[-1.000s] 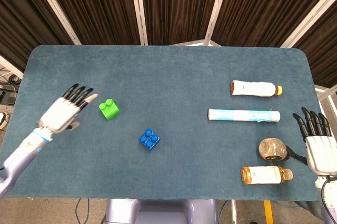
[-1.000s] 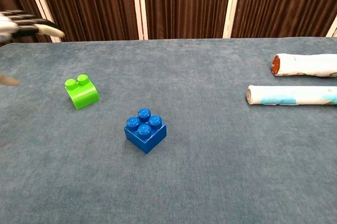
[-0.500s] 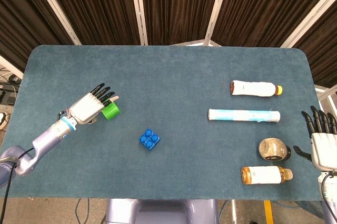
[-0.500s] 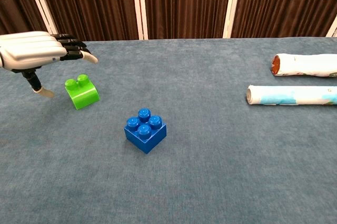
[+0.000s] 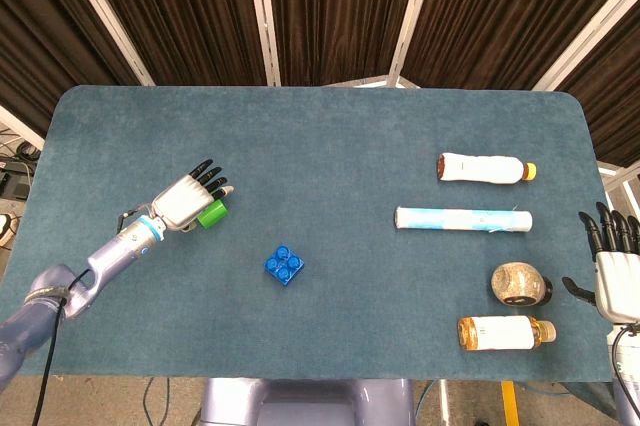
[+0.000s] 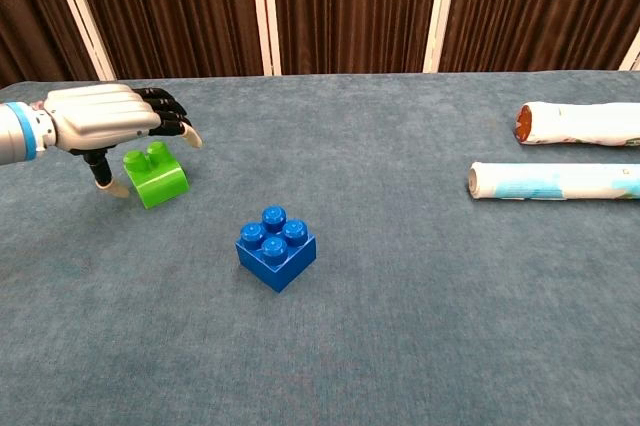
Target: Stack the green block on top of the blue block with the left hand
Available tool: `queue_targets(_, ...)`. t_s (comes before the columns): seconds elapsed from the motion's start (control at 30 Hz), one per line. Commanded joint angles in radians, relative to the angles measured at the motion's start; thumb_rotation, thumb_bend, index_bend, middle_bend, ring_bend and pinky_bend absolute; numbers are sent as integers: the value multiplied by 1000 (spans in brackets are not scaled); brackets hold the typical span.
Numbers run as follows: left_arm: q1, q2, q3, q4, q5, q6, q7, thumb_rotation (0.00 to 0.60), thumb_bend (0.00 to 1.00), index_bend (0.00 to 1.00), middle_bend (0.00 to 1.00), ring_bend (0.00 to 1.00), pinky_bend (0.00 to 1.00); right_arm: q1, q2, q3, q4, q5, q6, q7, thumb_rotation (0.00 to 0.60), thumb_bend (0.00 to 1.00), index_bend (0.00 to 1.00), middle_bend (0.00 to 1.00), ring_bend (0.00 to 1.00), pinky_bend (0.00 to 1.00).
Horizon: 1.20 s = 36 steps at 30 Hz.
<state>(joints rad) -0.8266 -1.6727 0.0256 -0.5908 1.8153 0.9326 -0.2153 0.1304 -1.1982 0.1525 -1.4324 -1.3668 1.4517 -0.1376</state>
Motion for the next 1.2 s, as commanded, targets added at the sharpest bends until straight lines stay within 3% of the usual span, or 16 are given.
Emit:
queue_targets(0.03, -19, -28, 12, 41, -5, -11, -21, 600, 0, 212, 185, 108, 71, 2, -2, 1, 3, 5, -4, 0, 600, 0, 92, 0, 0, 0)
queue_targets(0.13, -29, -51, 16, 68, -12, -21, -41, 600, 0, 266, 257, 211, 171, 4, -4, 3, 8, 11, -11, 1, 600, 0, 92, 0, 0, 0)
queue_targets(0.33, -44, -80, 29, 96, -20, -19, -79, 600, 0, 469, 456, 408, 331, 6, -7, 4, 15, 20, -23, 2, 600, 0, 92, 0, 0, 0)
queue_targets(0.6, -47, -59, 3, 47, -63, 21, -89, 600, 0, 527, 501, 446, 359, 6, -5, 4, 17, 22, -25, 13, 600, 0, 92, 0, 0, 0)
queue_targets(0.73, -53, 10, -22, -92, -95, 25, -77, 600, 0, 527, 501, 447, 360, 6, -2, 3, 14, 20, -26, 18, 600, 0, 92, 0, 0, 0)
queue_targets(1.07, -44, 289, -89, -736, -247, -65, 121, 600, 0, 527, 501, 447, 361, 1, 8, 1, -3, 6, -10, 27, 600, 0, 92, 0, 0, 0)
queue_targets(1.2, -38, 336, -96, -865, -302, -94, 236, 600, 0, 527, 501, 447, 361, -1, 12, 0, -8, 3, -5, 31, 600, 0, 92, 0, 0, 0)
